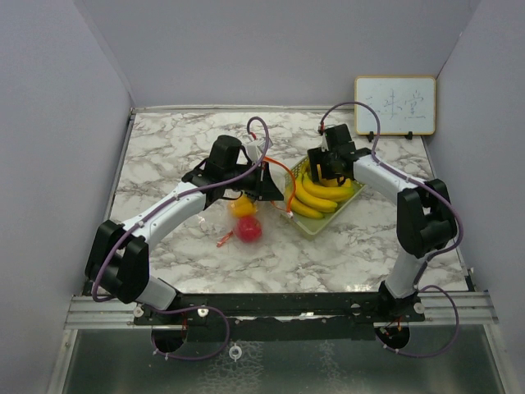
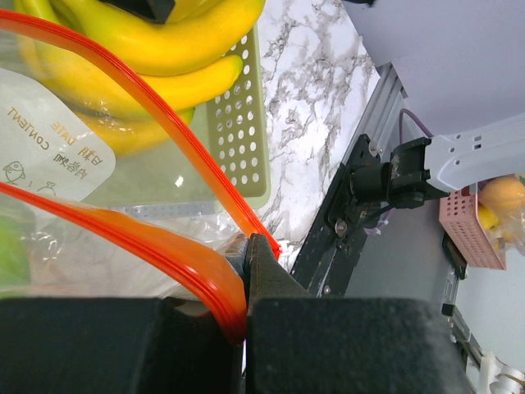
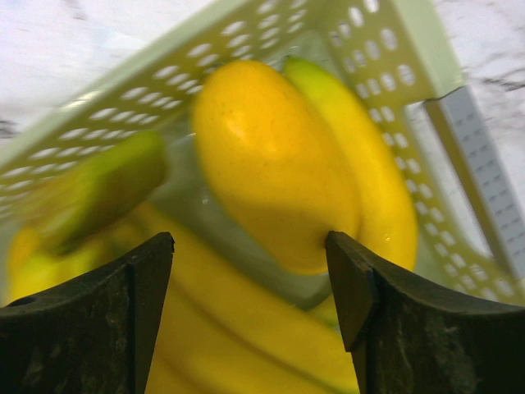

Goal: Place the food in the zip-top bag and seal the zipper
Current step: Pick up the fake fruit from the bin.

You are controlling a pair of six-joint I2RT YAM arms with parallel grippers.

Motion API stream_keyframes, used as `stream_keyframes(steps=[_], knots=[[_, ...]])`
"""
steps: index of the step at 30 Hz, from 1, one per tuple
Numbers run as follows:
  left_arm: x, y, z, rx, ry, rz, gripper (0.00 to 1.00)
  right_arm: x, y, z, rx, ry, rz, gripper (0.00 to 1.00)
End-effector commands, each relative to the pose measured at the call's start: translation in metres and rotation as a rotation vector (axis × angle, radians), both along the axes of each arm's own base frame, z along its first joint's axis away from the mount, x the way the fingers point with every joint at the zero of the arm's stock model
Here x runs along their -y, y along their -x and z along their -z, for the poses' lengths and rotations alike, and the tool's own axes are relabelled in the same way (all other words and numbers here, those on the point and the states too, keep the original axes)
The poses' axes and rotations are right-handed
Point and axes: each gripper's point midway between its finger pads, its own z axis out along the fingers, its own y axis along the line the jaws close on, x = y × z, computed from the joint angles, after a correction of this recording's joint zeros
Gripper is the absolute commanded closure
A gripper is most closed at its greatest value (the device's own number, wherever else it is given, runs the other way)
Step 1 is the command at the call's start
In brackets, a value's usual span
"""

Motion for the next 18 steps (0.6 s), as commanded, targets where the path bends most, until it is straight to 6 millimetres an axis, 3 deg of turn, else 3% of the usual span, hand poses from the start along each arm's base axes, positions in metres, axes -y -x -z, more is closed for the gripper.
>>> stream_keyframes(steps=[1, 7, 10, 14, 18], knots=[[0.002, 0.009, -0.016, 0.044, 0.044, 0.036, 1.0, 0.01, -0.026, 0.008, 0.076, 0.062, 0.024, 0.19], [0.003, 0.007, -0.015, 0.043, 0.042, 0.043, 1.0, 0.009, -0.024, 0.054, 0.004, 0.082, 0.019, 0.18], [0.004, 0.006, -0.015, 0.041, 0.041, 0.043, 1.0, 0.009, -0.02, 0.06, -0.001, 0.074, 0.029, 0.25], [0.004, 0.005, -0.014, 0.037, 0.037, 0.044, 1.0, 0.016, -0.023, 0.029, 0.074, 0.074, 0.065, 0.37], [0.006, 0.004, -0.014, 0.036, 0.038, 0.047, 1.0, 0.016, -0.022, -0.026, 0.173, 0.025, 0.074, 0.45]])
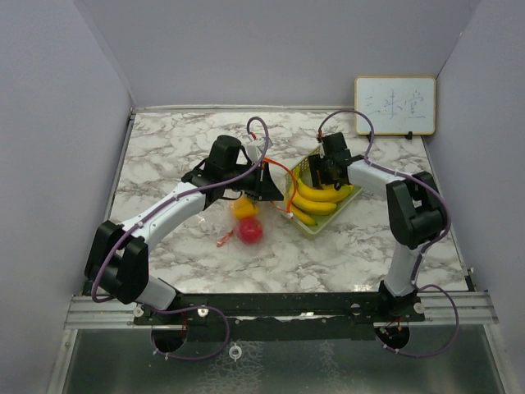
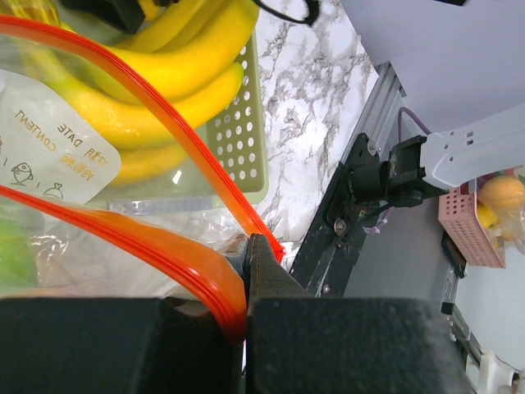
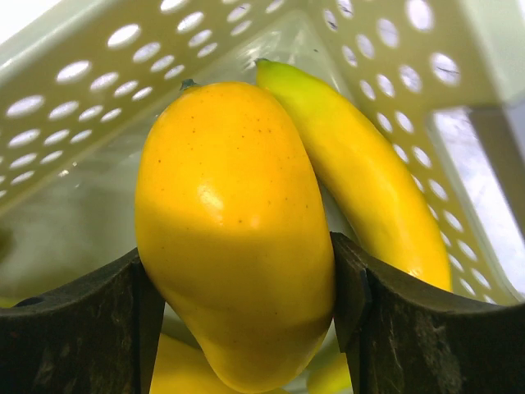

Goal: Place the food in the zip-top bag and seal the zipper
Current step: Pick up the fake fruit from the bin, then place the fake fruit in the zipper food storage bag.

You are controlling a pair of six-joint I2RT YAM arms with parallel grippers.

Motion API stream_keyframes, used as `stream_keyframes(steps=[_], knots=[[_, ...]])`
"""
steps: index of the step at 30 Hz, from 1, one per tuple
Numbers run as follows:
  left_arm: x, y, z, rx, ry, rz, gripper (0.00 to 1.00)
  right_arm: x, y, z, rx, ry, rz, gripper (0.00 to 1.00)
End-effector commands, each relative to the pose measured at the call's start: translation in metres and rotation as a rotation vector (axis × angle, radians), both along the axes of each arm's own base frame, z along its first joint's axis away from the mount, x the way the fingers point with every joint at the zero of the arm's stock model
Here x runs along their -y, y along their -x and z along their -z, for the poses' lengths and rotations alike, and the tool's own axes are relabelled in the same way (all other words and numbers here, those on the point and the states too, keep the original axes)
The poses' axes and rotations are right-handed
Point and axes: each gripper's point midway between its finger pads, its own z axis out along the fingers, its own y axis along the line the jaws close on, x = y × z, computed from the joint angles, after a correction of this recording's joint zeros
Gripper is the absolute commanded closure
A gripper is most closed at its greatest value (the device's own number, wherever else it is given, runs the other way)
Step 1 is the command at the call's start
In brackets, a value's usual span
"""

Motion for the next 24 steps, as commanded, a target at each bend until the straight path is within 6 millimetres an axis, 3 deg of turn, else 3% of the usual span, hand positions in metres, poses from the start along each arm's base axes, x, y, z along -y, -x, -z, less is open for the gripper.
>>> stream_keyframes(steps=[1, 7, 15, 17, 20, 24], knots=[[0.006, 0.002, -0.013, 0.033, 0.035, 0.044, 1.0, 0.002, -0.009, -0.088, 0.195, -0.062, 0.035, 0.45], [0.009, 0.004, -0.026, 0.043, 0.058, 0.063, 1.0, -0.014, 0.012, -0.175, 0.311, -0.237, -0.016, 0.45], [0.019, 0.019, -0.102, 0.183, 0.244, 0.149, 1.0, -0.057, 0.051, -0.244, 0.35, -0.51, -0.209, 0.45], [0.018, 0.021, -0.098, 0.191, 0.259, 0.146, 1.0, -0.076, 0.063, -0.262, 0.349, -0.604, -0.307, 0.45], [0.015, 0.025, -0.053, 0.121, 0.22, 0.131, 1.0, -0.099, 0.082, -0.28, 0.322, -0.745, -0.42, 0.46], [0.01, 0.028, -0.01, 0.074, 0.143, 0.144, 1.0, -0.12, 0.108, -0.296, 0.265, -0.926, -0.527, 0.46]])
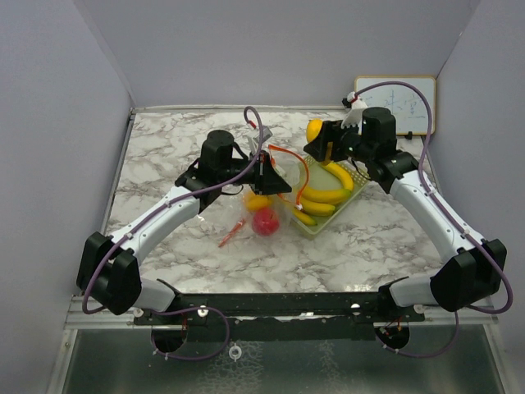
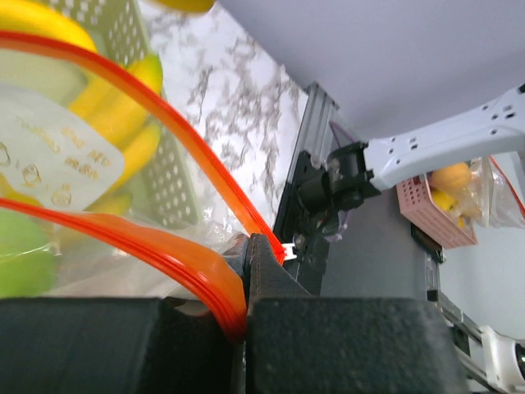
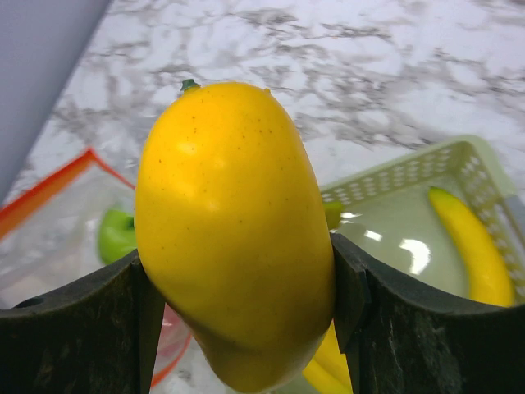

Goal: Place the food in the zip-top bag and seal the zipper
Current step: Place the fake fruit in the zipper food storage bag.

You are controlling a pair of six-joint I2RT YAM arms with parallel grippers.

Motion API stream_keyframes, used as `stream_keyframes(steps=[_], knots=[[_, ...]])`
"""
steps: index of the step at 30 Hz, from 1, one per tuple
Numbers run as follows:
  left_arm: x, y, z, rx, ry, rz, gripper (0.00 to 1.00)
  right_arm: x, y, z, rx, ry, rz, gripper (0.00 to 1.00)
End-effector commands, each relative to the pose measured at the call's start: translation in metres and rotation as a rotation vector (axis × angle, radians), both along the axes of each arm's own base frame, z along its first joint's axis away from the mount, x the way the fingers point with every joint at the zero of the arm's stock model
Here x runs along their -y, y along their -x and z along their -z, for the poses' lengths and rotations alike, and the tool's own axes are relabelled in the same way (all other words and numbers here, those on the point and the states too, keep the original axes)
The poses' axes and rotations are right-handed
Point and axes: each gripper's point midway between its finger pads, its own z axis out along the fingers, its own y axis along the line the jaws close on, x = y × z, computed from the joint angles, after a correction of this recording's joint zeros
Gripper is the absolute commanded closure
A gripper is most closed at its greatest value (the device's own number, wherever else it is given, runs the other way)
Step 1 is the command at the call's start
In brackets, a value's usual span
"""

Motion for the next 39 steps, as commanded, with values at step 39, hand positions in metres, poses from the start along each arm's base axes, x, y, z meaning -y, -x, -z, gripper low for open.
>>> stream_keyframes(steps=[39], knots=[[-0.021, 0.004, 0.0, 0.072, -0.053, -0.117, 1.0, -0.08, 0.075, 0.052, -0.455, -0.268, -0.214, 0.5]])
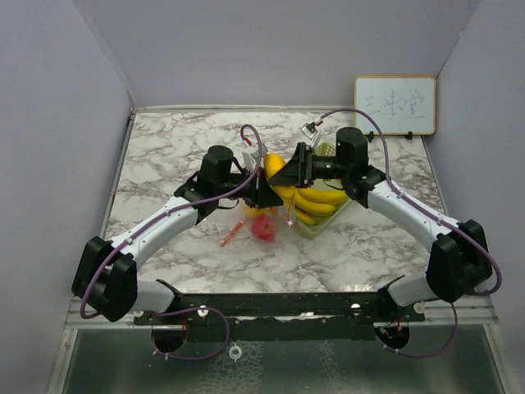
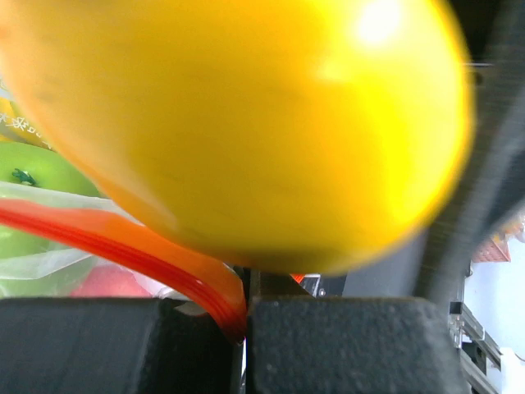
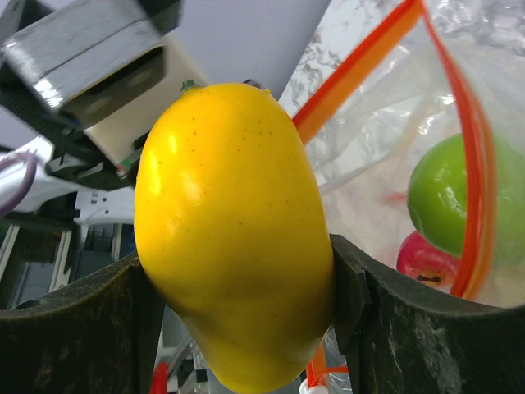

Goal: Place the food in the zip-top bag and seal the zipper
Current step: Place the fake fruit in the zipper food storage bag.

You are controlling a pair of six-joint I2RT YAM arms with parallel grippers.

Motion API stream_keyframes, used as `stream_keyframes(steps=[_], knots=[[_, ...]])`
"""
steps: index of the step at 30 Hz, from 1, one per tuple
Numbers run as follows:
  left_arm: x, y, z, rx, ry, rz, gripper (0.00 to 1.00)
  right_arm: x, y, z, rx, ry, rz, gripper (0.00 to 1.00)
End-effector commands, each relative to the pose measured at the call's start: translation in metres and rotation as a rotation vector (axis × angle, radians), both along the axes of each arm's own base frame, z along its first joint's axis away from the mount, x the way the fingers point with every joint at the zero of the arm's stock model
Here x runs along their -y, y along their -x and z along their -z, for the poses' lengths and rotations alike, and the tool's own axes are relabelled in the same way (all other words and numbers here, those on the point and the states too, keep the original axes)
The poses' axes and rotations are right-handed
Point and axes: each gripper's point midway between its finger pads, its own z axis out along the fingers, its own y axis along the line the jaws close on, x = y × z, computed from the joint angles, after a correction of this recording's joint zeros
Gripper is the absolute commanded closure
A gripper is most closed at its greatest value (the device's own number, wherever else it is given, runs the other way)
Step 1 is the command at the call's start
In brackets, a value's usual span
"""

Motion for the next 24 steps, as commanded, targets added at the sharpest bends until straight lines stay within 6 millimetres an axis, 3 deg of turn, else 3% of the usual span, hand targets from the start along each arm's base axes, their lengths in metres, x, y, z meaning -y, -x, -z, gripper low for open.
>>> stream_keyframes(steps=[1, 9, 15, 20, 23, 24], knots=[[-0.006, 0.003, -0.025, 0.085, 0.022, -0.022, 1.0, 0.016, -0.017, 0.026, -0.009, 0.172, 0.135, 0.5], [-0.009, 0.003, -0.021, 0.089, 0.014, -0.039, 1.0, 0.032, -0.027, 0.047, -0.006, 0.366, 0.171, 0.46], [-0.001, -0.007, -0.017, 0.087, 0.028, -0.041, 1.0, 0.024, -0.018, 0.054, 0.003, 0.455, 0.122, 0.36], [0.006, -0.014, -0.023, 0.093, 0.05, -0.023, 1.0, 0.017, -0.019, 0.057, 0.006, 0.508, 0.123, 0.19], [0.007, -0.013, -0.024, 0.093, 0.052, -0.017, 1.0, 0.015, -0.027, 0.048, 0.029, 0.504, 0.141, 0.01], [0.006, -0.013, -0.022, 0.088, 0.048, -0.017, 1.0, 0.015, -0.03, 0.044, 0.039, 0.503, 0.15, 0.0]])
